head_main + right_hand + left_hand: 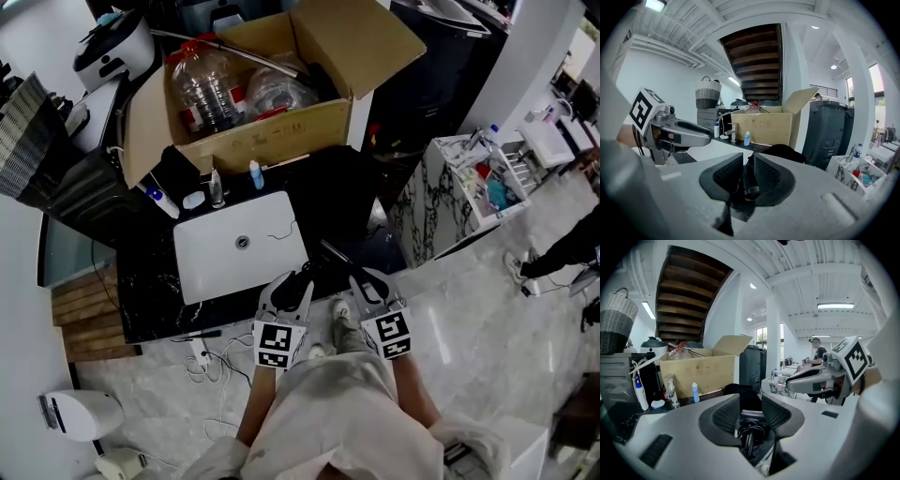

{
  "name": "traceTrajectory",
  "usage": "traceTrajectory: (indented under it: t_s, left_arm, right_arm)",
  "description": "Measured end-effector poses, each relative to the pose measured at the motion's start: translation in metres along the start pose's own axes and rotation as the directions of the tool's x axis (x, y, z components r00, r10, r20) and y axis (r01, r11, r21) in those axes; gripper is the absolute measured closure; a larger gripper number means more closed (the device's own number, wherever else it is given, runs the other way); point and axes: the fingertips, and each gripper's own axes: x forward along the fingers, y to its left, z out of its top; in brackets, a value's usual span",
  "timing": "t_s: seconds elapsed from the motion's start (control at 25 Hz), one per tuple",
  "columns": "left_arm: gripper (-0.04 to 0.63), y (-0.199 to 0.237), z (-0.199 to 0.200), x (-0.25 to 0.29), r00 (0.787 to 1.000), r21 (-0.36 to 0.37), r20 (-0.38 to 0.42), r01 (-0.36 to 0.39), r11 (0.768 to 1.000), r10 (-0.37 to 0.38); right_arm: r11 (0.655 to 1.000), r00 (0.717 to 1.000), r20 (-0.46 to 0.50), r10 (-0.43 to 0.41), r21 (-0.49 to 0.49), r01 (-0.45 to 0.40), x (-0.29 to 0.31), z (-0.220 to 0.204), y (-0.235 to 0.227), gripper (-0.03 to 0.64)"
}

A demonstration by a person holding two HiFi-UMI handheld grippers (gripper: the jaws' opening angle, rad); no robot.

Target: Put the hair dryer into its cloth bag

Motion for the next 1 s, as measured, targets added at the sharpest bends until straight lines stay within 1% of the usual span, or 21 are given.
traceTrajectory:
  t_s: [0.28, 0.4, 0.56, 0.8, 1.0]
  left_arm:
    - [0.439, 0.003, -0.014, 0.035, 0.997, -0.004, -0.071, 0.005, 1.000, -0.006]
    - [0.429, 0.007, -0.023, 0.047, 0.995, -0.005, -0.104, 0.002, 1.000, -0.003]
    - [0.415, 0.009, -0.037, 0.059, 0.988, -0.003, -0.155, 0.014, 1.000, -0.014]
    - [0.402, 0.011, -0.059, 0.067, 0.972, 0.004, -0.232, 0.035, 0.999, -0.033]
    - [0.385, 0.014, -0.080, 0.072, 0.947, 0.022, -0.320, 0.052, 0.998, -0.042]
  right_arm:
    - [0.997, 0.996, -0.045, 0.072, 0.015, -0.072, 0.028, -0.009, -0.018, 0.555]
    - [0.994, 0.992, -0.070, 0.110, 0.000, -0.110, 0.041, -0.017, -0.021, 0.555]
    - [0.987, 0.982, -0.094, 0.164, 0.014, -0.163, 0.053, -0.023, -0.020, 0.557]
    - [0.972, 0.962, -0.136, 0.236, 0.032, -0.234, 0.065, -0.039, -0.012, 0.557]
    - [0.963, 0.949, -0.160, 0.270, 0.034, -0.268, 0.071, -0.049, -0.008, 0.555]
